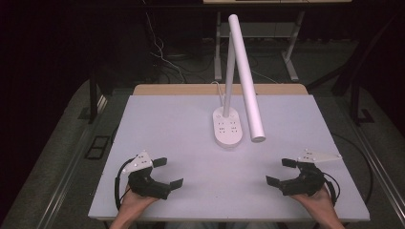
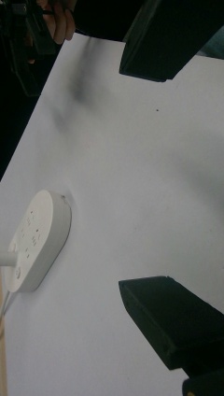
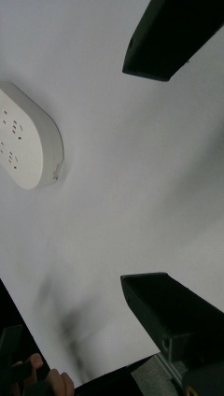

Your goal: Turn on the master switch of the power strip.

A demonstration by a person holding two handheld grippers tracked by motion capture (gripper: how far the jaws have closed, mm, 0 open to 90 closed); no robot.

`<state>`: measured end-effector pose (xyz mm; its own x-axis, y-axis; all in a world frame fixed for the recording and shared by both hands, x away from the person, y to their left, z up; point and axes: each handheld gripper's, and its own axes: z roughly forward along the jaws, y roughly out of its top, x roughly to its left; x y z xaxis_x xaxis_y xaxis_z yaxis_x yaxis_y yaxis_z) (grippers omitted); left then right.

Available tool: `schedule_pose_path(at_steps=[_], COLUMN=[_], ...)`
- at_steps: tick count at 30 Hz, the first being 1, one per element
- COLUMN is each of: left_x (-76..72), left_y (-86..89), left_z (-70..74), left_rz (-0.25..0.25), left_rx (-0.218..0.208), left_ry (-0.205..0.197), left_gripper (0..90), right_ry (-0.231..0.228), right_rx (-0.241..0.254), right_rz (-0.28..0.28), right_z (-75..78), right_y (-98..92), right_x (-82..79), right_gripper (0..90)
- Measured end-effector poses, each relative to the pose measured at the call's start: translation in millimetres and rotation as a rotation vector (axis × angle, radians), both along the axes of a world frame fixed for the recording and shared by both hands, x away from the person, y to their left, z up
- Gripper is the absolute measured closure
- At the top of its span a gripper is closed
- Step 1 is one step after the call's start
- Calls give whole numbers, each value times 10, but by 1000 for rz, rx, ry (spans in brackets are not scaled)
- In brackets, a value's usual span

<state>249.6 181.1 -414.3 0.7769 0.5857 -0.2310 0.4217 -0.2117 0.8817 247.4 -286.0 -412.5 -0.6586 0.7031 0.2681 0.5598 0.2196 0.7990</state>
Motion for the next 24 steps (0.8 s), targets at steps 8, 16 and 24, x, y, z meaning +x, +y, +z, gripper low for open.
schedule_pose_path(at_steps=[8, 16, 24], left_x=[30, 59, 120], left_y=[-24, -41, -71], left_z=[37, 77, 141], left_rz=[-15, -21, -36], left_rx=[11, 21, 31], left_ry=[10, 20, 22], left_gripper=[0, 0, 0], right_ry=[4, -2, -2], right_rx=[-6, -6, -5], right_rz=[-9, -12, -12], right_z=[0, 7, 5], right_y=[-17, -25, -23], right_x=[-14, -16, -30], right_gripper=[6, 6, 6])
